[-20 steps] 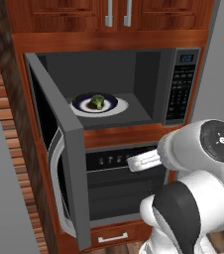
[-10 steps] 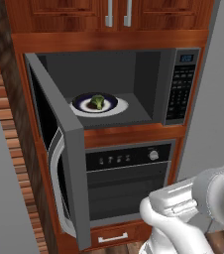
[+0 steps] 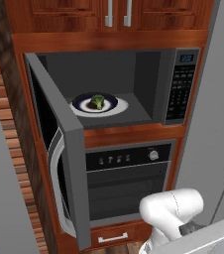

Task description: Pick the broccoli from the counter and place it in the microwave. Then turn on the microwave.

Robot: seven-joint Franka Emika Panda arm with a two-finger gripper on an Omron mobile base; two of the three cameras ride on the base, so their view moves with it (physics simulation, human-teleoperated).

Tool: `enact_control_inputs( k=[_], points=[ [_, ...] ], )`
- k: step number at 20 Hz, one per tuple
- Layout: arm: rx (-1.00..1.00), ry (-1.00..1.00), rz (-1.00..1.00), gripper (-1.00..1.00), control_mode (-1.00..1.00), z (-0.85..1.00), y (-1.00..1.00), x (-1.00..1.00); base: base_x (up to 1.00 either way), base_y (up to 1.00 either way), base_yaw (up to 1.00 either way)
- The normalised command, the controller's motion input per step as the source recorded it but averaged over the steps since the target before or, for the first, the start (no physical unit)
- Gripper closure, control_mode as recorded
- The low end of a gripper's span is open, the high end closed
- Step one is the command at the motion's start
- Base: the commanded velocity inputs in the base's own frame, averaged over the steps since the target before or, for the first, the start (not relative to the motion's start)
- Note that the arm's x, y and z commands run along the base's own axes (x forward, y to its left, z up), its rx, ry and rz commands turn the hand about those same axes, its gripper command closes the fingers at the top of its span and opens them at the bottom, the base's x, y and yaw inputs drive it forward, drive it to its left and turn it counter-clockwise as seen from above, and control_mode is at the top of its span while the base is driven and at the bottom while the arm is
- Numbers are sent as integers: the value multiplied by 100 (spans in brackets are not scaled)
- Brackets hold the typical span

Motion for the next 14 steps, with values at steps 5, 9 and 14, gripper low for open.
enact_control_inputs(
  k=[5,9,14],
  points=[
    [0,-15,0,100,-100,3,50,-23,0,0,0],
    [0,-16,-2,100,-100,1,46,-1,0,0,0],
    [0,-13,-11,100,-100,0,50,8,0,0,0]
  ],
)
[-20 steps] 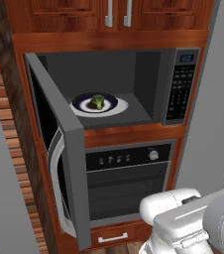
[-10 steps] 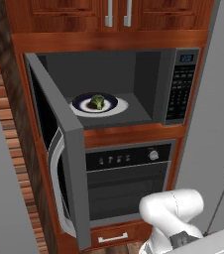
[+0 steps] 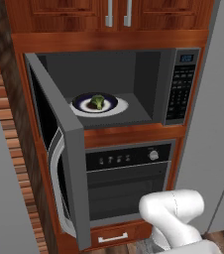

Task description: Pick the broccoli from the counter and place it in the microwave. Then turn on the microwave.

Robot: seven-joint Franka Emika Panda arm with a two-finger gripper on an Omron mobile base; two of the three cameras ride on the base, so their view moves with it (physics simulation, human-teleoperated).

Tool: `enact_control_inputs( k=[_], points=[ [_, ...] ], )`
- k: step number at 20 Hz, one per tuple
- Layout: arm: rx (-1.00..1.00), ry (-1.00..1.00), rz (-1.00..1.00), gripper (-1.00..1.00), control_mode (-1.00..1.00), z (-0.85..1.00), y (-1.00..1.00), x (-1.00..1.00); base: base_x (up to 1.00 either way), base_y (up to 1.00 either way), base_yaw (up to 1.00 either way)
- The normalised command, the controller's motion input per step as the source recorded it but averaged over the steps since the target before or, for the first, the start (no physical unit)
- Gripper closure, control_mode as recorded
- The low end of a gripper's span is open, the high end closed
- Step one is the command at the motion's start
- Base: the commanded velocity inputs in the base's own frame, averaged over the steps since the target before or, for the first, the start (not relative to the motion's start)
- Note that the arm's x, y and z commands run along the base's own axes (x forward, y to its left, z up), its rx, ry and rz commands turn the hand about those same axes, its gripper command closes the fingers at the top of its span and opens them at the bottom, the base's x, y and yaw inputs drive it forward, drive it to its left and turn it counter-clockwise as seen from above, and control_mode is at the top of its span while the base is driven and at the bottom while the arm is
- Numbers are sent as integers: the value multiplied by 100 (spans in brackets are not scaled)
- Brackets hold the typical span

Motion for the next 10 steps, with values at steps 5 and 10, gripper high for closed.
enact_control_inputs(
  k=[5,10],
  points=[
    [0,-6,-20,100,-100,0,46,20,0,0,0],
    [0,-2,-28,100,-100,0,35,40,0,0,0]
  ],
)
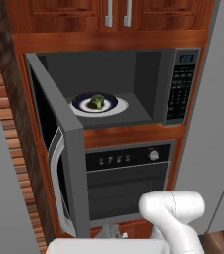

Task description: Pick the broccoli from the counter and place it in the microwave. Then turn on the microwave.

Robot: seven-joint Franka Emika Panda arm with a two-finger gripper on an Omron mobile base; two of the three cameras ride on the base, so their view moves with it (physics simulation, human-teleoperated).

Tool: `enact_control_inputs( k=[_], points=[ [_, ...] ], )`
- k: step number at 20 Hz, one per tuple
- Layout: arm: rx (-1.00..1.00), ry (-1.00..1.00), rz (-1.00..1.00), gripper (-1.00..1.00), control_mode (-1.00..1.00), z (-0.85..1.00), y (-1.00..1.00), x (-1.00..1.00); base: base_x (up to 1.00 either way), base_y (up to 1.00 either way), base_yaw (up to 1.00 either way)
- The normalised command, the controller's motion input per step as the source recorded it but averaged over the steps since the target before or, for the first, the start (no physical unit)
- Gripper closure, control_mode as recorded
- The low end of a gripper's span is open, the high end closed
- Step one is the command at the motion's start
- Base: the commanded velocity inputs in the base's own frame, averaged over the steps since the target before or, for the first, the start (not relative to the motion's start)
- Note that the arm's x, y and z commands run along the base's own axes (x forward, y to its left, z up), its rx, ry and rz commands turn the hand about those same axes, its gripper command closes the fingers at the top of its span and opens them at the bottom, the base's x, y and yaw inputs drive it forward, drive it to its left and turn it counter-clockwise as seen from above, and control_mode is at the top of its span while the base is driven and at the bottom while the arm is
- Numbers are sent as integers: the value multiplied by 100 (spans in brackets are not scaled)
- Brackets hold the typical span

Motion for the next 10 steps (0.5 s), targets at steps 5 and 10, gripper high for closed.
enact_control_inputs(
  k=[5,10],
  points=[
    [0,0,-30,100,-100,-2,37,31,0,0,0],
    [0,0,-31,100,-100,-7,36,32,0,0,0]
  ],
)
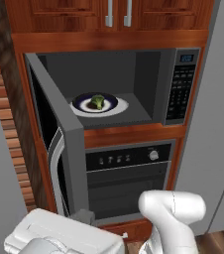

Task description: Pick the broccoli from the counter and place it in the microwave. Then turn on the microwave.

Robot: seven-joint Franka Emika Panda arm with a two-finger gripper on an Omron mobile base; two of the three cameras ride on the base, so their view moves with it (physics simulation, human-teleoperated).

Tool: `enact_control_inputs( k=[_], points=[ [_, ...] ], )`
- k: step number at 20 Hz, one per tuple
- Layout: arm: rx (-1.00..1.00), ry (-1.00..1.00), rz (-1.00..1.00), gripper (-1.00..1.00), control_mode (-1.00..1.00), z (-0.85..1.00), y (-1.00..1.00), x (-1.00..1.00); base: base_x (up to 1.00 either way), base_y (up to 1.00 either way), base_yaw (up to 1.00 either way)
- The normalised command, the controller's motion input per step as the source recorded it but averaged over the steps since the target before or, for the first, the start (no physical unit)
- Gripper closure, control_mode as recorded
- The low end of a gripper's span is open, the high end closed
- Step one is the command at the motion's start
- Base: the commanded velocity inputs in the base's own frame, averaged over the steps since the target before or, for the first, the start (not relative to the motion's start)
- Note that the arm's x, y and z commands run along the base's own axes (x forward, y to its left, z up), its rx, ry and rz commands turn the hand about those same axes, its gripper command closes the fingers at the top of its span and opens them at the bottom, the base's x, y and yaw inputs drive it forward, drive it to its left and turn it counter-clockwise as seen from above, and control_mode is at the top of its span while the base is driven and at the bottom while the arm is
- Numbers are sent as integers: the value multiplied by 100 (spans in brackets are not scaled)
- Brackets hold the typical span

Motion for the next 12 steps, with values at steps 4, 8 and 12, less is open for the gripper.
enact_control_inputs(
  k=[4,8,12],
  points=[
    [-4,0,-30,100,-100,-15,42,29,0,0,0],
    [-6,0,-28,100,-100,-14,41,29,0,0,0],
    [-7,0,-24,100,-100,-17,28,42,0,0,0]
  ],
)
